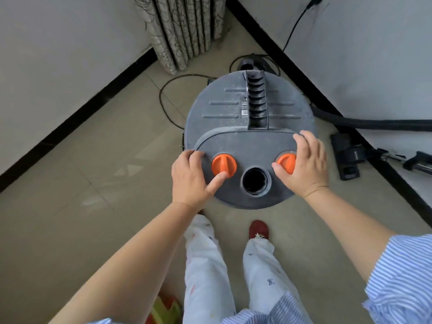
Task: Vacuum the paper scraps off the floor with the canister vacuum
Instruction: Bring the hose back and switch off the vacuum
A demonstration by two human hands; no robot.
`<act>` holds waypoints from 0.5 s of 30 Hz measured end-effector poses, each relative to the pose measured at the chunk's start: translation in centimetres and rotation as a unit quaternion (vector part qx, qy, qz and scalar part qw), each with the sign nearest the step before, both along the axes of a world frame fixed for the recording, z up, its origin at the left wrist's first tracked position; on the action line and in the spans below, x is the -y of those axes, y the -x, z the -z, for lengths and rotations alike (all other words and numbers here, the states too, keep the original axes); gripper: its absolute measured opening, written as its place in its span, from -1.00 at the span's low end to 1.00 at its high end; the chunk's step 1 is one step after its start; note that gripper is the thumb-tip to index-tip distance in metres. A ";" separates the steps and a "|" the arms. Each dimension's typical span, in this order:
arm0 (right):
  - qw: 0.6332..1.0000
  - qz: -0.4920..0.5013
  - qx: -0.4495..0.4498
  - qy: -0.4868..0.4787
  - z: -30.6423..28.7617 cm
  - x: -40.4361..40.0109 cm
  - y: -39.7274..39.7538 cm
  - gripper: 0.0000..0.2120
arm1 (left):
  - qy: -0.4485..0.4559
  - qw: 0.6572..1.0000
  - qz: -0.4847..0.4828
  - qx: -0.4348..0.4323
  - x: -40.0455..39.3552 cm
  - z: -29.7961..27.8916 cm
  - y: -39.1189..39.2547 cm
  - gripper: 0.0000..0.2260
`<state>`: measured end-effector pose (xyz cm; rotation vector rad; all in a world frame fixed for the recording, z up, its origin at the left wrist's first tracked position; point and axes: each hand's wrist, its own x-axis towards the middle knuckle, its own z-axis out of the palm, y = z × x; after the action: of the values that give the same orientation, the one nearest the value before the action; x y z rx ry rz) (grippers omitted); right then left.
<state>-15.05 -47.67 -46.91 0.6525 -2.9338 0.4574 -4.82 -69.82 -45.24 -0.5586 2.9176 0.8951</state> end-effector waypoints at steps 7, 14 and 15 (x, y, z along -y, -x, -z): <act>0.993 0.076 0.056 0.066 -1.1 0.6 -0.4 -0.55 | -0.211 0.966 -0.039 0.146 0.9 -3.9 10.9 -0.63; 0.978 0.142 0.136 0.074 -1.1 0.1 -0.6 -0.25 | -0.587 0.725 -0.227 0.279 -3.2 -2.6 17.9 -0.63; 0.976 0.149 0.132 0.089 -0.9 -0.1 -0.6 -0.26 | -0.586 0.720 -0.245 0.279 -3.8 -2.5 18.2 -0.65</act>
<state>-14.43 -47.61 -45.98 0.1314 -3.1073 0.8134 -23.00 -66.07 -42.74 -1.1321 1.2104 1.8832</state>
